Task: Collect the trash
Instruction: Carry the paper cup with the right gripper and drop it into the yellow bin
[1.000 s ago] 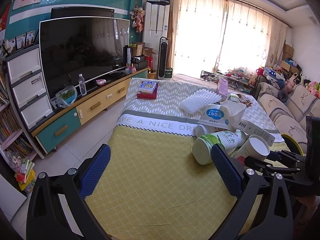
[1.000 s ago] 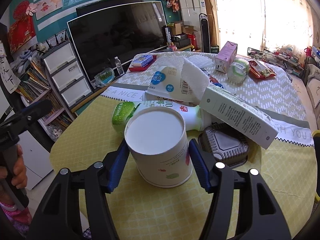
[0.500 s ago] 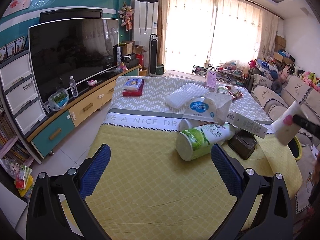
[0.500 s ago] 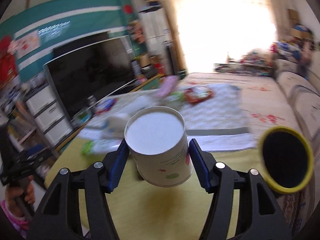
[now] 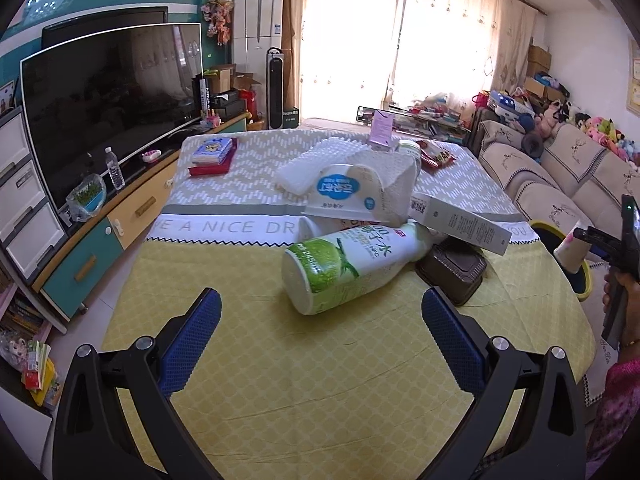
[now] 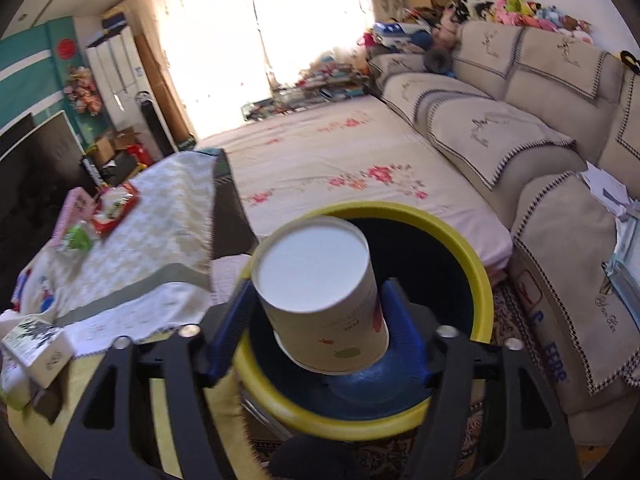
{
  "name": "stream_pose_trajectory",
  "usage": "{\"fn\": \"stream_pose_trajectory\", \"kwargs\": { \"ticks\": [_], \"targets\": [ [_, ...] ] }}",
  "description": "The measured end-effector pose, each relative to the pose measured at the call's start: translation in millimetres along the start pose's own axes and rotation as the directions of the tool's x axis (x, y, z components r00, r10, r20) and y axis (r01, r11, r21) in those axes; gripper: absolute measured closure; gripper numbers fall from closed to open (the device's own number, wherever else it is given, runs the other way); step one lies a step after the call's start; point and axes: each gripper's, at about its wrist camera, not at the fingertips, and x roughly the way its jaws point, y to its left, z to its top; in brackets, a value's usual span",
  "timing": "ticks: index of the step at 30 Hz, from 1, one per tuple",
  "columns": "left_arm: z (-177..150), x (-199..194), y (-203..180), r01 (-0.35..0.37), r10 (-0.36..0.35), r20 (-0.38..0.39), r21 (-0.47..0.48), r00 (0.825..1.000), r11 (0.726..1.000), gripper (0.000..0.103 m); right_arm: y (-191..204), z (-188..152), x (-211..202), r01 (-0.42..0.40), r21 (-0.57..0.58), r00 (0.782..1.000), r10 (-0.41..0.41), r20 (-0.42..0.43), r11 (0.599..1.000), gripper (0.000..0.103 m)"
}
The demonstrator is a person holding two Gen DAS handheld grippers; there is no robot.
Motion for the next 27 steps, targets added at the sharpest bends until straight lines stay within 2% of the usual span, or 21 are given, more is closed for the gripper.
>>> {"fn": "stream_pose_trajectory", "kwargs": {
  "ticks": [2, 9, 15, 17, 21, 27],
  "targets": [
    [0.4, 4.5, -2.3, 0.007, -0.007, -0.010, 0.011, 1.000, 1.000, 0.004, -7.5, -1.2, 6.5, 0.012, 0.020, 1.000, -0.012, 0.002, 1.000, 0.027],
    [3.1, 25.0, 0.0, 0.063, -0.060, -0.034, 0.082, 0.998, 0.995, 0.004, -17.0, -25.4, -6.1, -0.031, 0.055, 0.999, 0.032, -0.002, 0.998, 0.021],
    [17.6, 47.1, 13.1, 0.123, -0.118, -0.038, 0.193, 0.992, 0.973, 0.004, -14.0, -41.2, -19.2, -0.055, 0.069, 0.998, 0.056, -0.012, 0.996, 0.018],
    [23.4, 57.1, 15.8, 0.181, -0.173, -0.054, 0.221, 0.983, 0.958, 0.004, -10.8, -42.9, -21.1, -0.065, 0.066, 0.998, 0.066, -0.017, 0.996, 0.018],
    [31.8, 82.0, 15.3, 0.296, -0.276, -0.112, 0.257, 0.955, 0.920, 0.004, -4.2, -45.7, -22.7, -0.074, 0.058, 0.997, 0.075, -0.025, 0.996, 0.018],
    [29.6, 92.1, 2.5, 0.404, -0.368, -0.170, 0.297, 0.914, 0.865, 0.004, 5.3, -46.3, -21.8, -0.083, 0.041, 0.996, 0.085, -0.035, 0.996, 0.017]
  ]
}}
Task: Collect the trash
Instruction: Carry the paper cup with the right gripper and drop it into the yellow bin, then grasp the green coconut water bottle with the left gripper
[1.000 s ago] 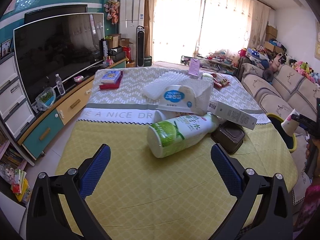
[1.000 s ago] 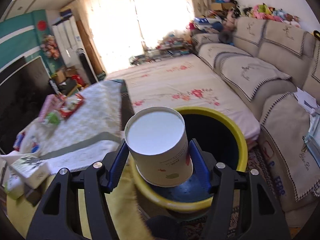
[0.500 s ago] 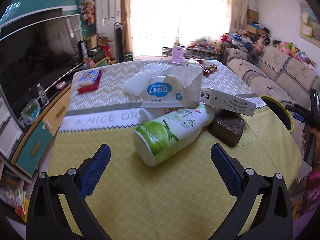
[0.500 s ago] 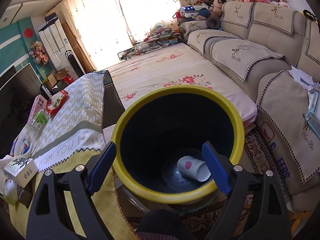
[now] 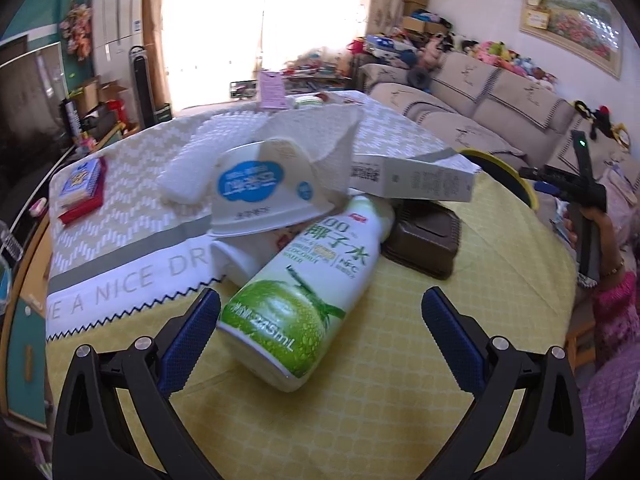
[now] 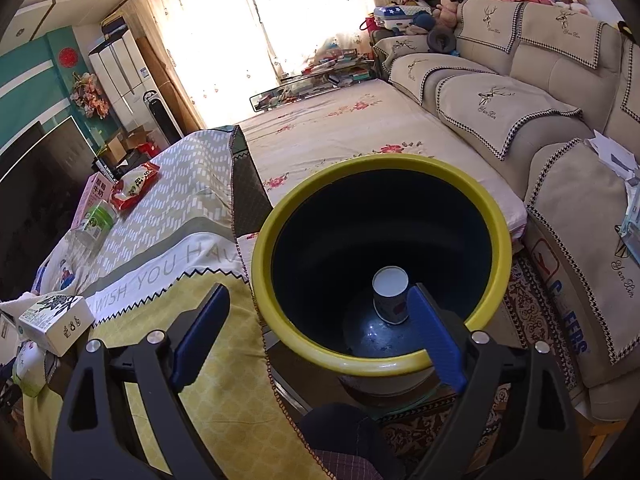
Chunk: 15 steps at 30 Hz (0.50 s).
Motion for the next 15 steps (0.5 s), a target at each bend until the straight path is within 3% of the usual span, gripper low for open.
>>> {"fn": "stream_pose_trajectory", "kwargs": {
  "ticks": [5, 9, 12, 15],
  "targets": [
    [-9.3, -14.8, -37.9, 0.102, -0.099, -0.028, 0.126, 0.995, 0.987, 0.005, 0.9, -1.7, 4.3, -0.012, 0.003, 1.000, 0.012, -0.015, 1.000, 0.016],
    [-6.6, -9.9, -57.9, 0.015, -0.004, -0.059, 0.197, 0.998, 0.980, 0.005, 1.2, -3.6, 7.0, -0.024, 0.008, 0.999, 0.025, -0.024, 1.000, 0.016],
    [5.9, 5.9, -54.4, 0.009, 0.005, -0.092, 0.156, 0.996, 0.988, 0.005, 0.6, -5.2, 4.5, -0.033, 0.013, 0.999, 0.034, -0.022, 0.999, 0.015],
    [14.6, 21.8, -49.0, -0.003, 0.020, -0.118, 0.140, 0.993, 0.990, 0.012, -1.1, -5.3, 0.3, -0.040, 0.014, 0.999, 0.040, -0.018, 0.999, 0.014]
  ]
}}
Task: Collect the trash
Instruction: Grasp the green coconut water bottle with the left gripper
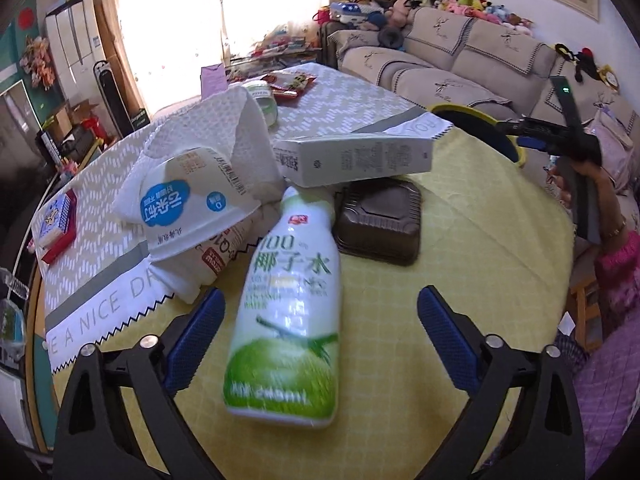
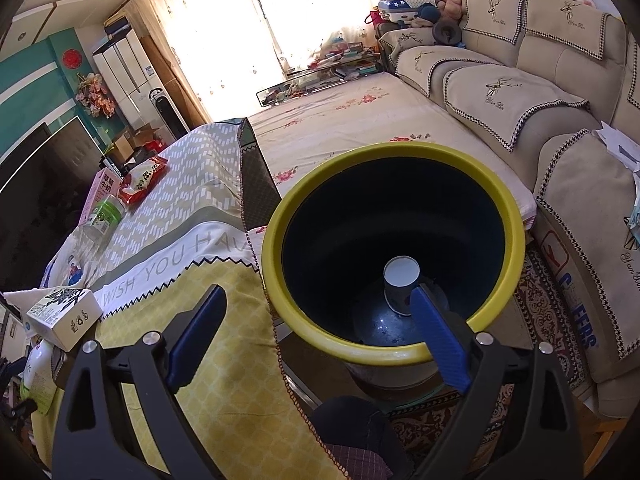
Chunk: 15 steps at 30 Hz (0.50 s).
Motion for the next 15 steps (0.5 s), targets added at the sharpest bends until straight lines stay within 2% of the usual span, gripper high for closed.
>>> {"fn": "stream_pose_trajectory", "kwargs": {
  "ticks": [5, 10, 15],
  "targets": [
    [8.0, 23.3, 0.8, -0.014, 0.015, -0.068, 0.017, 0.998, 1.000, 0.027, -6.4, 2.3, -3.2, -0.009, 0.019, 1.000, 0.009, 0.008, 1.000, 0.013],
    [8.9, 29.8, 6.6, -0.041, 0.039, -0.102, -0.017, 0.994, 0.999, 0.050, -11.4, -0.3, -0.5, -0.014, 0.032, 1.000, 0.014, -0.001, 0.999, 0.013],
    [2.3, 24.1, 6.5, -0.051, 0.046, -0.117, -0.036, 0.992, 0.998, 0.051, -11.5, -2.8, 1.3, -0.029, 0.035, 1.000, 0.029, -0.010, 0.999, 0.013]
  ]
}}
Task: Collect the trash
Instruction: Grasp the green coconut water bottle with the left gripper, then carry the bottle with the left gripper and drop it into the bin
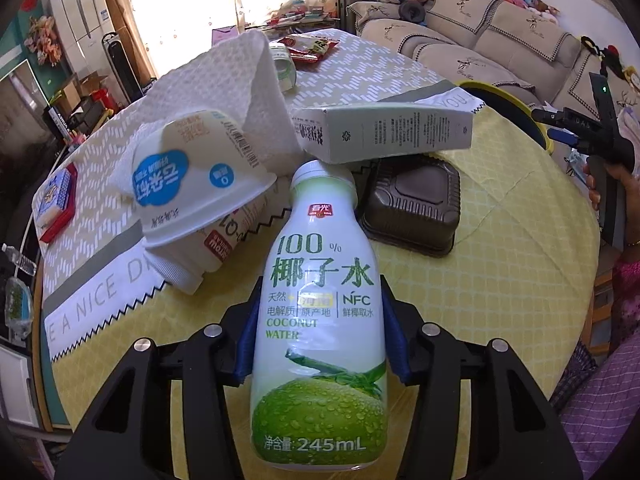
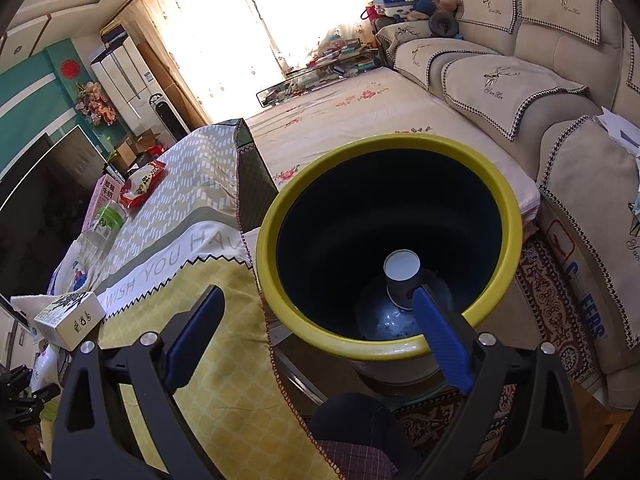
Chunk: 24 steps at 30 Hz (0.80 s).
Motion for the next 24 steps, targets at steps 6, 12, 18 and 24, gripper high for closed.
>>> {"fn": "stream_pose_trajectory", "kwargs": {
  "ticks": [6, 12, 18, 24],
  "targets": [
    [-24.3, -23.6, -3.9, -0.006, 0.006, -0.007, -0.036, 1.000, 0.999, 0.051, -2.5, -1.4, -5.5, -0.013, 0.007, 1.000, 0.013, 0.011, 1.000, 0.013],
    [-19.8, -58.8, -35.9, 0.011, -0.010, 0.060, -0.004, 0.998, 1.000, 0.052, -7.5, -1.2, -16.8, -0.019, 0.015, 0.999, 0.018, 0.036, 1.000, 0.013],
    [28.3, -79.8, -92.5, 0.081, -0.095, 0.141, 0.102, 0.985, 0.991, 0.051, -24.4, 0.2, -39.4, 0.013, 0.023, 0.996, -0.015, 0.092, 1.000, 0.013],
    [101.5, -67.2, -172.2, 0.198, -0.246, 0.167, 0.261, 0.955, 0.945, 0.051, -62.6, 5.4, -70.0, 0.094, 0.061, 0.981, -0.103, 0.166, 0.994, 0.013]
  ]
}}
